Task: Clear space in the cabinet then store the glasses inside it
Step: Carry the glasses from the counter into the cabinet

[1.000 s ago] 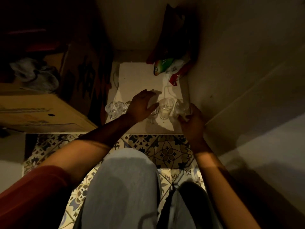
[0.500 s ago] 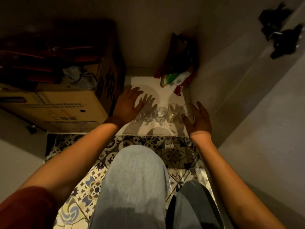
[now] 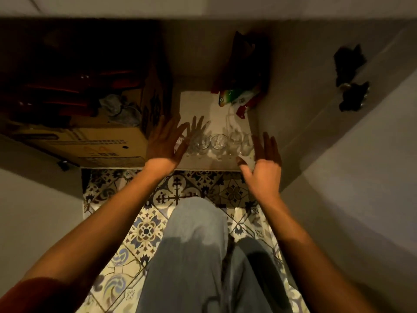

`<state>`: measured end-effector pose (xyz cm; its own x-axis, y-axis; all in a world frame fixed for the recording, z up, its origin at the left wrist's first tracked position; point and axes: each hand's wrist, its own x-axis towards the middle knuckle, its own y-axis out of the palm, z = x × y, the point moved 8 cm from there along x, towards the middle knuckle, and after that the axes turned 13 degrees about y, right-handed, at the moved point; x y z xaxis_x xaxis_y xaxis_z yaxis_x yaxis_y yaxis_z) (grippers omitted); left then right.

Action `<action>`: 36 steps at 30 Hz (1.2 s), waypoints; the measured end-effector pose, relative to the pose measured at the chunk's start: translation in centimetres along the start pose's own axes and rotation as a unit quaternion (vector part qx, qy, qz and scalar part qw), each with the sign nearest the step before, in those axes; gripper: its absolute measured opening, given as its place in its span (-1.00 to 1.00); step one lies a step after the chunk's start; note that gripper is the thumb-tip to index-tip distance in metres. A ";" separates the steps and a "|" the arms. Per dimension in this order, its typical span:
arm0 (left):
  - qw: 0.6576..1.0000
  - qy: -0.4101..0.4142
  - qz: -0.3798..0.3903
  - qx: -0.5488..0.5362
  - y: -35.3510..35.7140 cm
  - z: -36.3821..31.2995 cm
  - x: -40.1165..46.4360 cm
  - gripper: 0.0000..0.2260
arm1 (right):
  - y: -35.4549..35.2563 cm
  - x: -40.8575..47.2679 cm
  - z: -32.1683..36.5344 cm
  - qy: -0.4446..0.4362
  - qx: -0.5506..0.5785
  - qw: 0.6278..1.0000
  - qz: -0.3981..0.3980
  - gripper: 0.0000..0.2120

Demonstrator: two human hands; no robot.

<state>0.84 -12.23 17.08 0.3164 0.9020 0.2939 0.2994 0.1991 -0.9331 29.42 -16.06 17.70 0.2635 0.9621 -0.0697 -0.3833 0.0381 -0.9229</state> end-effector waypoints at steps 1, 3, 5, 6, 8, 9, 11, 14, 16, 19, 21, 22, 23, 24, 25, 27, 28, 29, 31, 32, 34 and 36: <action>1.000 0.004 0.011 0.004 -1.2 -0.6 -0.4 -0.51 | -1.4 -0.8 0.3 0.018 -0.019 1.000 -0.006 -0.43; 0.998 -0.009 0.063 0.001 -4.1 -2.1 -1.2 -0.51 | -4.7 -2.6 1.3 0.037 -0.018 0.999 -0.035 -0.49; 0.987 -0.078 0.141 0.005 -6.6 -2.9 -2.5 -0.52 | -7.5 -4.7 2.4 0.026 0.000 0.999 -0.042 -0.50; 0.979 -0.112 0.169 0.006 -7.9 -3.3 -3.0 -0.46 | -8.6 -5.5 2.8 0.021 0.006 0.999 -0.035 -0.49; 0.978 -0.126 0.167 0.020 -11.6 -4.7 -3.5 -0.41 | -11.7 -7.3 4.1 0.017 0.026 0.999 -0.015 -0.44; 0.981 -0.118 0.153 0.028 -13.5 -5.3 -3.7 -0.44 | -13.4 -8.3 4.7 0.018 0.031 0.999 -0.007 -0.43; 0.984 -0.111 0.139 0.025 -16.8 -6.4 -4.3 -0.47 | -16.6 -10.1 5.8 0.011 0.038 0.999 0.004 -0.42; 0.985 -0.101 0.134 0.029 -22.3 -8.6 -4.2 -0.46 | -21.9 -12.5 7.1 0.005 0.037 0.999 0.007 -0.42; 0.987 -0.096 0.126 0.030 -26.0 -9.8 -4.0 -0.46 | -24.8 -13.8 7.6 0.006 0.030 0.999 0.011 -0.42; 0.990 -0.094 0.101 0.030 -31.5 -11.7 -4.2 -0.47 | -29.2 -16.0 8.5 -0.005 0.037 0.999 0.004 -0.43; 0.991 -0.095 0.085 0.030 -34.7 -13.2 -4.5 -0.47 | -31.7 -17.3 8.8 -0.009 0.044 0.999 0.004 -0.44; 0.992 -0.095 0.076 0.032 -36.3 -14.0 -4.9 -0.48 | -32.8 -17.9 9.0 -0.011 0.045 0.999 0.005 -0.44; 0.993 -0.095 0.068 0.028 -37.7 -14.8 -5.2 -0.48 | -33.9 -18.4 9.2 -0.013 0.047 0.999 0.005 -0.43; 0.993 -0.098 0.057 0.020 -39.2 -15.5 -5.6 -0.48 | -35.1 -19.0 9.4 -0.014 0.049 0.999 0.002 -0.43; 0.994 -0.100 0.045 0.010 -40.6 -16.1 -6.0 -0.49 | -36.3 -19.5 9.6 -0.017 0.052 0.999 -0.002 -0.43; 0.995 -0.097 0.020 -0.002 -43.3 -17.3 -6.4 -0.49 | -38.4 -20.4 9.9 -0.025 0.054 0.998 -0.010 -0.43; 0.996 -0.093 0.011 -0.003 -44.6 -18.0 -6.7 -0.50 | -39.5 -21.0 10.0 -0.030 0.057 0.998 -0.011 -0.43; 0.996 -0.089 0.000 -0.001 -46.0 -18.7 -7.0 -0.50 | -40.6 -21.6 10.2 -0.034 0.059 0.998 -0.013 -0.43; 0.996 -0.079 -0.027 0.000 -48.6 -19.9 -7.5 -0.50 | -42.7 -22.5 10.6 -0.042 0.060 0.997 -0.015 -0.42; 0.996 -0.073 -0.042 -0.001 -49.9 -20.5 -7.7 -0.50 | -43.9 -23.1 11.1 -0.049 0.059 0.997 -0.021 -0.42; 0.996 -0.062 -0.062 -0.002 -52.1 -21.5 -8.3 -0.50 | -46.6 -24.3 12.1 -0.068 0.063 0.995 -0.040 -0.43; 0.996 -0.060 -0.072 -0.002 -54.0 -21.9 -8.9 -0.49 | -49.0 -25.4 13.3 -0.085 0.072 0.992 -0.053 -0.44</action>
<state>1.60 -39.38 69.38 0.1601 0.9037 0.3970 0.3373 0.3279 -0.8824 29.72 -38.78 69.69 0.1617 0.9816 0.1014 -0.4872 0.1687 -0.8568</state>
